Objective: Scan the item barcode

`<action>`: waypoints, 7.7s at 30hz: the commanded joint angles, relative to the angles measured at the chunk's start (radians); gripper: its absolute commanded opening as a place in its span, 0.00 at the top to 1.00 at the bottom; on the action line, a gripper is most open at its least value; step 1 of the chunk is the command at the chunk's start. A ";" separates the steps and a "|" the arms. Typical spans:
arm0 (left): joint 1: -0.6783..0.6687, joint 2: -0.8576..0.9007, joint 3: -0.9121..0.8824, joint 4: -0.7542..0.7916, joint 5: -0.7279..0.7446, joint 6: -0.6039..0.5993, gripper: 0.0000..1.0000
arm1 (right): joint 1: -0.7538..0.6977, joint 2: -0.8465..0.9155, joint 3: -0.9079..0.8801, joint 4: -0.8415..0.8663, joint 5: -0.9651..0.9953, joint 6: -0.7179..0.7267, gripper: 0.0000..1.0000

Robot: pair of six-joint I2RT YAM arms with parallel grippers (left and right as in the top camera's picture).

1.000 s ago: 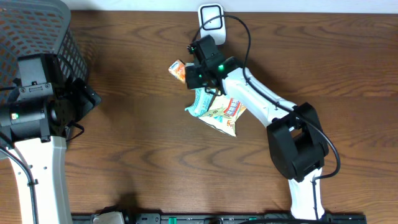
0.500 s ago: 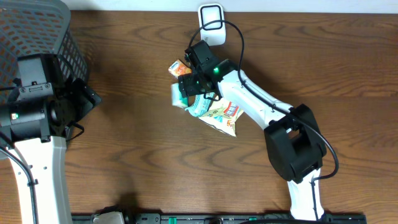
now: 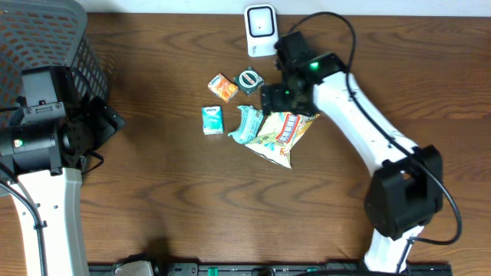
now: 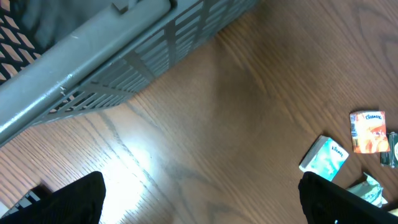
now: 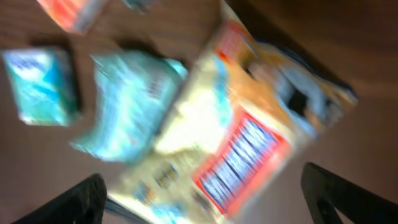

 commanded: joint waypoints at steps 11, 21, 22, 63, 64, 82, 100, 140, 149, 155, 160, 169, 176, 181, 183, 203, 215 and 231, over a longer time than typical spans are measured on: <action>0.003 0.000 0.002 -0.001 -0.003 -0.009 0.02 | -0.015 0.006 -0.168 -0.063 0.031 0.007 0.22; 0.003 0.000 0.002 -0.001 -0.003 -0.009 0.02 | -0.015 0.006 -0.264 0.012 0.116 0.024 0.57; 0.003 0.000 0.002 -0.001 -0.003 -0.009 0.02 | -0.015 0.006 -0.264 0.011 0.158 0.027 0.57; 0.003 0.000 0.002 0.000 -0.003 -0.009 0.02 | -0.029 0.007 -0.374 0.183 0.235 0.029 0.99; 0.003 0.000 0.002 -0.001 -0.003 -0.009 0.02 | -0.029 0.007 -0.397 0.195 0.219 0.030 0.99; 0.003 0.000 0.002 -0.001 -0.003 -0.009 0.02 | -0.035 -0.021 -0.031 -0.128 0.204 -0.024 0.83; 0.003 0.000 0.002 -0.001 -0.003 -0.009 0.02 | -0.052 -0.013 -0.388 0.280 0.193 -0.003 0.84; 0.003 0.000 0.002 -0.001 -0.003 -0.009 0.02 | -0.093 0.001 -0.399 0.074 -0.043 -0.113 0.75; 0.003 0.000 0.002 -0.001 -0.003 -0.009 0.02 | -0.114 0.001 -0.343 0.298 -0.024 -0.106 0.71; 0.003 0.000 0.002 0.000 -0.003 -0.009 0.03 | -0.148 0.000 -0.169 0.108 -0.025 -0.106 0.75; 0.003 0.000 0.002 0.000 -0.003 -0.009 0.02 | -0.142 0.000 -0.094 0.108 -0.025 -0.106 0.58; 0.003 0.000 0.002 -0.001 -0.003 -0.009 0.02 | -0.074 0.072 -0.097 0.187 0.234 -0.038 0.41; 0.003 0.000 0.002 -0.001 -0.003 -0.009 0.02 | -0.063 0.190 -0.097 0.164 0.220 -0.039 0.31; 0.003 0.000 0.002 -0.001 -0.003 -0.009 0.02 | -0.063 0.162 -0.073 0.109 0.235 -0.038 0.23; 0.003 0.000 0.002 -0.001 -0.003 -0.009 0.02 | -0.064 0.140 -0.046 0.076 0.235 -0.039 0.18; 0.003 0.000 0.002 -0.001 -0.003 -0.009 0.02 | 0.086 0.117 0.073 0.070 0.396 -0.083 0.01; 0.003 0.000 0.002 -0.001 -0.003 -0.009 0.02 | 0.147 0.144 0.071 0.063 0.419 -0.083 0.01; 0.003 0.000 0.002 -0.001 -0.003 -0.009 0.02 | 0.149 0.145 0.071 0.052 0.235 -0.084 0.01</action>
